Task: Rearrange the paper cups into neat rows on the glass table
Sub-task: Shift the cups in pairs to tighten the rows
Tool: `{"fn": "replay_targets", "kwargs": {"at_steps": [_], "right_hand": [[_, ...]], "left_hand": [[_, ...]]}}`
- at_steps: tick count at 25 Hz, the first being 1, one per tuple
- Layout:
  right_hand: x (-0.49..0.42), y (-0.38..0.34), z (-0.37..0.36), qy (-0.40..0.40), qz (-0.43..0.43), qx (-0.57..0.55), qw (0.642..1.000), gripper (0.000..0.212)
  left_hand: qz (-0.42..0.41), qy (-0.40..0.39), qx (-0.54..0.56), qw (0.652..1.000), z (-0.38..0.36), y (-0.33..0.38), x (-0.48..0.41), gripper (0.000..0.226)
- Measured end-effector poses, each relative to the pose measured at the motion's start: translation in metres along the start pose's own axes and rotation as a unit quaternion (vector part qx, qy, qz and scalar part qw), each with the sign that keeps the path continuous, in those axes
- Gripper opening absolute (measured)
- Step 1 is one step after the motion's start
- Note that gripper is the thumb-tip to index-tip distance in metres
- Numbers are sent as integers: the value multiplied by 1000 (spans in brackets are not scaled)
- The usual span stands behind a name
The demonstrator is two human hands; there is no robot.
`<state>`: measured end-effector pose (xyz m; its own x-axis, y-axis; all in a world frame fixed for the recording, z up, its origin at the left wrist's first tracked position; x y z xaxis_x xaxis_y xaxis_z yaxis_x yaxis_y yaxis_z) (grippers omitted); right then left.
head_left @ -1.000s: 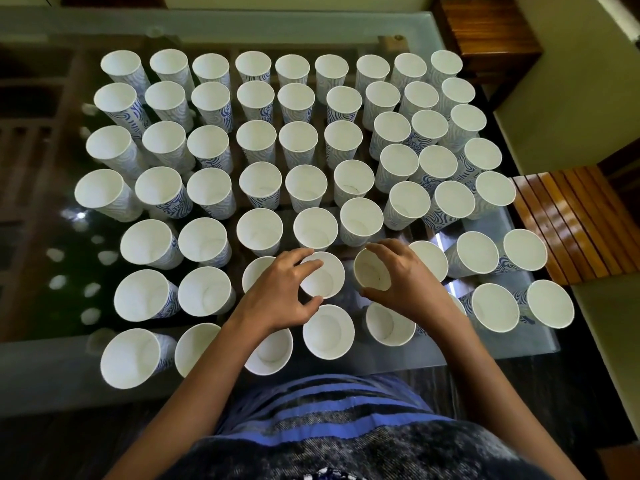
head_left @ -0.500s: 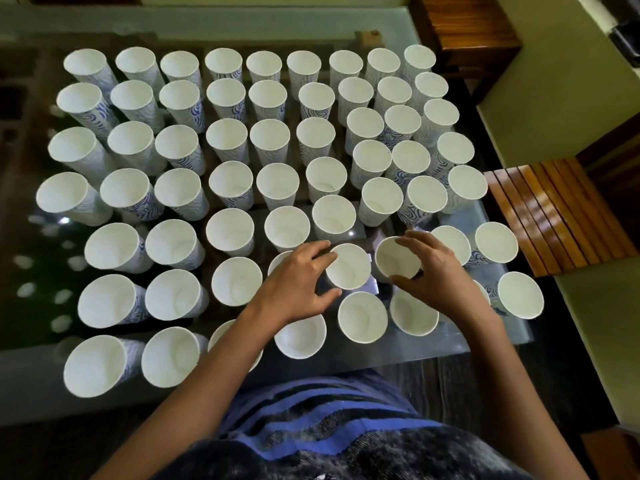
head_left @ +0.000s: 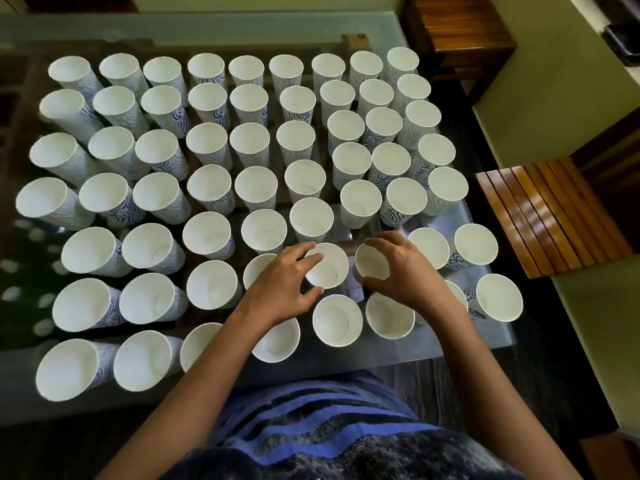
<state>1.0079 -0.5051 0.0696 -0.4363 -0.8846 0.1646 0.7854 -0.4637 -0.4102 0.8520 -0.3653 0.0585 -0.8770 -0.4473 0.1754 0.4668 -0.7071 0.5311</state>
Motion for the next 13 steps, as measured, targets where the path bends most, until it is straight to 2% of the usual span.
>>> {"fn": "replay_targets", "kwargs": {"at_steps": [8,13], "right_hand": [[8,-3,0,10,-21,-8,1000,67],[25,-6,12,72,-72,-52,993,55]], "left_hand": [[0,12,19,1000,2,2,0,60],[-31,39,46,998,2,12,-7,52]]}}
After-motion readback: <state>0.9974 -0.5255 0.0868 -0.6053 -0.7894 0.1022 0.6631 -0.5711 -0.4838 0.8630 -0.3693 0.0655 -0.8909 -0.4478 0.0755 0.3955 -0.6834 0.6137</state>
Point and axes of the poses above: each hand's wrist, its own x-axis away from the middle knuckle, its own z-axis out of the back of the hand, y = z × x, the point moved 1 cm from there along -x, towards the middle knuckle, and after that the axes turned 5 degrees about z, right-handed, at the moved point
